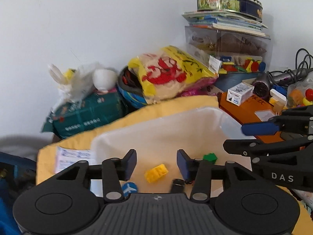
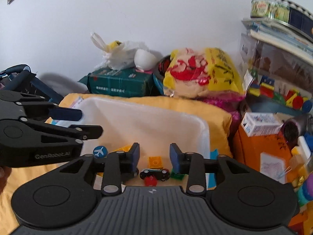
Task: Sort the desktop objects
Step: 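Lift both bricks over the white bin and open both tools, then grasp the black-gold car with the right tool while the left tool reaches toward the cars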
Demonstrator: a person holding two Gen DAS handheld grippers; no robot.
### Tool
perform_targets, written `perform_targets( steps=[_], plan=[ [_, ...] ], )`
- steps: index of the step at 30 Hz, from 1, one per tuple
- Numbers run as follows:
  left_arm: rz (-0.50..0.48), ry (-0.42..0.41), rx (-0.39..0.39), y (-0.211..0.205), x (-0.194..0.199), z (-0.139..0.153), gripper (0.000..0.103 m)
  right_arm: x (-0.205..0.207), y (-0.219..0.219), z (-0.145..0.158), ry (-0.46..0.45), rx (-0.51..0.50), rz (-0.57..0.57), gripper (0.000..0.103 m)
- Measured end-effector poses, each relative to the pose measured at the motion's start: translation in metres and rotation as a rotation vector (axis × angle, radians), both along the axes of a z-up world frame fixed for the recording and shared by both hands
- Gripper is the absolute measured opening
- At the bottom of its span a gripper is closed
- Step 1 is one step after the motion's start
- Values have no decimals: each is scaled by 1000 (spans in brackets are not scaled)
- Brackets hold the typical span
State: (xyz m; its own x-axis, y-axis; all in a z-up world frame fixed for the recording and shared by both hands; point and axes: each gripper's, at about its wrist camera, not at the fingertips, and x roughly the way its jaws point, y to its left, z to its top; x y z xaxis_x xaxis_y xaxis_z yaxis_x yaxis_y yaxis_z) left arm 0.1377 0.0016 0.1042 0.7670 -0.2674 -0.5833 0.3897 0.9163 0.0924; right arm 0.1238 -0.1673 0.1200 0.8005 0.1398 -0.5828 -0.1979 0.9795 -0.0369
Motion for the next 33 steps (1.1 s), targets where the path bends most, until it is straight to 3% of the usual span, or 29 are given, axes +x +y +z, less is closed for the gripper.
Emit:
perform_targets(
  steps=[3,7,11,14,17,23,30,33],
  plan=[
    [-20,-53,-3,5,-20,12,60,-13,0,3,-14,-5,13,56],
    [-52,-79,-38,17,-57,15,62,-39,2,0,-25,5,68,57],
    [-40,-53,-52,30,-99,4,67,-77,7,-9,-32,-26,155,57],
    [-87,-28,-38,34,-130,-13,67,-103,9,-27,-15,-49,164,57],
    [-96,29,3,34,-150,-38,69,-112,11,-53,61,-72,158,58],
    [-79,217,-11,37,-160,-89,69,-113,16,-89,207,19,195,57],
    [-17,200,-54,58,-164,-89,69,-101,57,-108,176,-51,296,58],
    [10,196,-47,64,-162,-90,68,-96,67,-115,173,-54,289,58]
  ],
)
